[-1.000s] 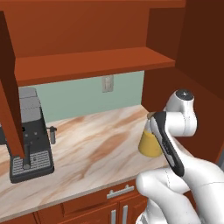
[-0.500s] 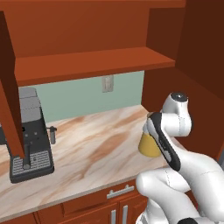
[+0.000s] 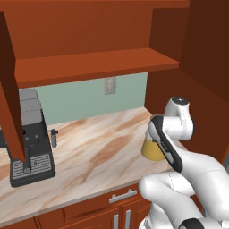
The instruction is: There is a tray on the dining counter. Grab the cup, mug, and pitcher and place them on the tray. The pitcher may be placed next to the tray if it cannot fit the tray.
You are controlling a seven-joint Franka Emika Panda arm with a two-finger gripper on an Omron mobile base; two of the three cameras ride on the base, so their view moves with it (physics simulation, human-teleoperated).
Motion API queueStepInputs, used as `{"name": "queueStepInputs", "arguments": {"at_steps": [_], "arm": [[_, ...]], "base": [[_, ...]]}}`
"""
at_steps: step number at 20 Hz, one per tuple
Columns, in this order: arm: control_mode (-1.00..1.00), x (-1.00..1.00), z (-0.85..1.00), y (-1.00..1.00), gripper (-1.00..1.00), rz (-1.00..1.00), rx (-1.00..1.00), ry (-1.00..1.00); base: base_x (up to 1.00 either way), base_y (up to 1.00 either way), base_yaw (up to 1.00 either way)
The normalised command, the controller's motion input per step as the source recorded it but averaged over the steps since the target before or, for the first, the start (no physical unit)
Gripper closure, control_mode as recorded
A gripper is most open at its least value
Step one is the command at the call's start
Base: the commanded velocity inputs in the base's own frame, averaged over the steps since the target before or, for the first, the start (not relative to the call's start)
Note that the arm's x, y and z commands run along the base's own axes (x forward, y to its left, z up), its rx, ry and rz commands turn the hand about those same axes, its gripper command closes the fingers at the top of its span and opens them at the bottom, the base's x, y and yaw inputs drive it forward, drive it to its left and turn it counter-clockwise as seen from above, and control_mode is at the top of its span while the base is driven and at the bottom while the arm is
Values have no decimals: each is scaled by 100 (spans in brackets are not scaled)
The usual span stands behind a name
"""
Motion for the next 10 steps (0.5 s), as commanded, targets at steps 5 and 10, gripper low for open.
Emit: {"name": "queueStepInputs", "arguments": {"at_steps": [5,10], "arm": [[-100,0,-12,0,-100,0,0,5],[-100,14,-13,-2,-100,0,0,1]], "base": [[0,0,0],[0,0,0]]}}
